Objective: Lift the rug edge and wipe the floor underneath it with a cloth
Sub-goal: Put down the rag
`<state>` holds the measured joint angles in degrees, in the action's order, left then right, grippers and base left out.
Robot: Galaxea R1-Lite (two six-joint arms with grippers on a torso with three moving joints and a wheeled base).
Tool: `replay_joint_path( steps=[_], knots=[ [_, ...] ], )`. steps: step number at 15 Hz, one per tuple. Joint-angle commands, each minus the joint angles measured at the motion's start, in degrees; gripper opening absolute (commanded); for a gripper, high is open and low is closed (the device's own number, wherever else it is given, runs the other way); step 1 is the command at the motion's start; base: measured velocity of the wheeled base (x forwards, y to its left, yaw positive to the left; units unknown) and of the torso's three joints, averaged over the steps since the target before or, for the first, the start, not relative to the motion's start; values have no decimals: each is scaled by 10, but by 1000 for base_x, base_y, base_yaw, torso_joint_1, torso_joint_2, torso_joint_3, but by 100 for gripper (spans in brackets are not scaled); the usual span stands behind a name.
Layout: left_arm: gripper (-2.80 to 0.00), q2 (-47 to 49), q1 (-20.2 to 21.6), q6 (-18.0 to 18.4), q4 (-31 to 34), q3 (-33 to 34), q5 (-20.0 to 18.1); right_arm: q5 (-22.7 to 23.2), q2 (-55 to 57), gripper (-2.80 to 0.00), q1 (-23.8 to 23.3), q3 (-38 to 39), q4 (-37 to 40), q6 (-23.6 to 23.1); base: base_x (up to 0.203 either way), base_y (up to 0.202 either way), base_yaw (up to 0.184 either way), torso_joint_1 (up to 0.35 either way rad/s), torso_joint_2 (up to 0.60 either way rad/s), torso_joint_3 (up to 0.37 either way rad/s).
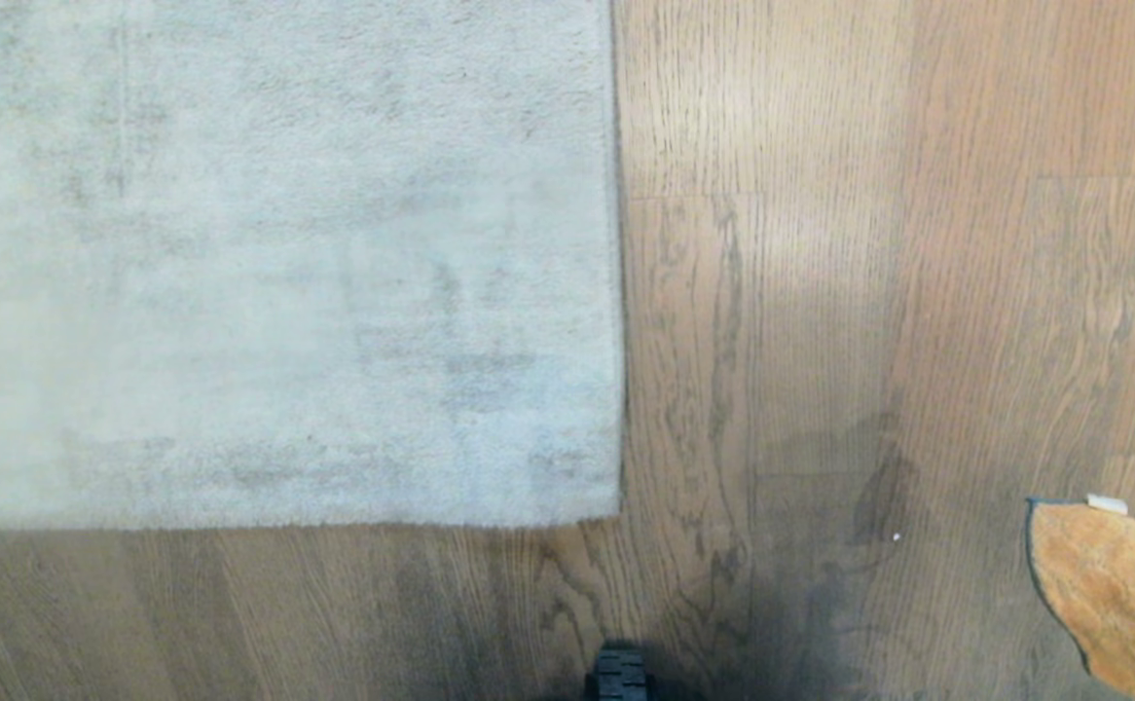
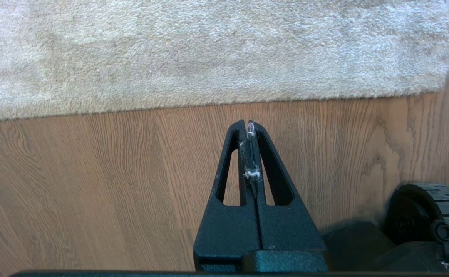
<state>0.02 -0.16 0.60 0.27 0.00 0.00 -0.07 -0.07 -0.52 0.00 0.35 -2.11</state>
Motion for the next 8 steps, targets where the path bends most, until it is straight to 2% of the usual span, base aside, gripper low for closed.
replay_joint_path(
  steps=[1, 8],
  knots=[
    [-280, 0, 0, 0, 0, 0, 0, 0, 1, -280, 0, 0, 0, 0, 0, 0, 0, 0, 0, 0],
    [-280, 0, 0, 0, 0, 0, 1, 0, 1, -280, 0, 0, 0, 0, 0, 0, 0, 0, 0, 0]
  ],
)
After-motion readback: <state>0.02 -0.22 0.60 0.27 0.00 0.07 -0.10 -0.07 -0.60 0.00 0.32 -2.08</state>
